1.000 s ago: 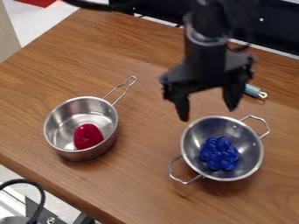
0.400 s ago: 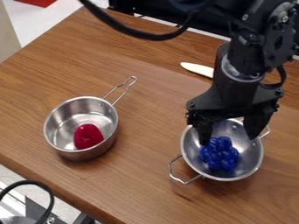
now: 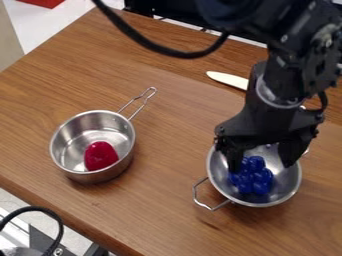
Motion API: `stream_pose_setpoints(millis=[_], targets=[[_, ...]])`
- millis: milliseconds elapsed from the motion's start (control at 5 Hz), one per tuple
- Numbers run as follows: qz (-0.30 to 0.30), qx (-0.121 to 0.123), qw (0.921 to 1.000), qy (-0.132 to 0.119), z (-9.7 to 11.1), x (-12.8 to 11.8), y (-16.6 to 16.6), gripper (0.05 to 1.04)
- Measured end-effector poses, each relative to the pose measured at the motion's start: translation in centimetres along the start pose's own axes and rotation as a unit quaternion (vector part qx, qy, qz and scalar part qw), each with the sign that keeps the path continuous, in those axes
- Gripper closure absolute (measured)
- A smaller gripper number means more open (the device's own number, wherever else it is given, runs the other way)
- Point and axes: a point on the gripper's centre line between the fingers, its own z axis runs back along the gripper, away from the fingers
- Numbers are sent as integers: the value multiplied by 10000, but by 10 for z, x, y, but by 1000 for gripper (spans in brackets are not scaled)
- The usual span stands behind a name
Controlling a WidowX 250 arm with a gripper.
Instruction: Moved the grapes object to the silver por
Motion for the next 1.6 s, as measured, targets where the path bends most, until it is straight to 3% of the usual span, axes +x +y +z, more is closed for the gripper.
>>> stream_pose_setpoints(millis=[600, 800, 1000, 1400, 1600], targets=[[-18, 93, 9999, -141, -16, -1, 10, 86], [14, 64, 9999, -153, -16, -1, 9, 127], [25, 53, 9999, -106, -16, -2, 9, 348], [65, 82, 9999, 15, -13, -2, 13, 407], [111, 31, 9999, 92, -4, 1, 17, 507]])
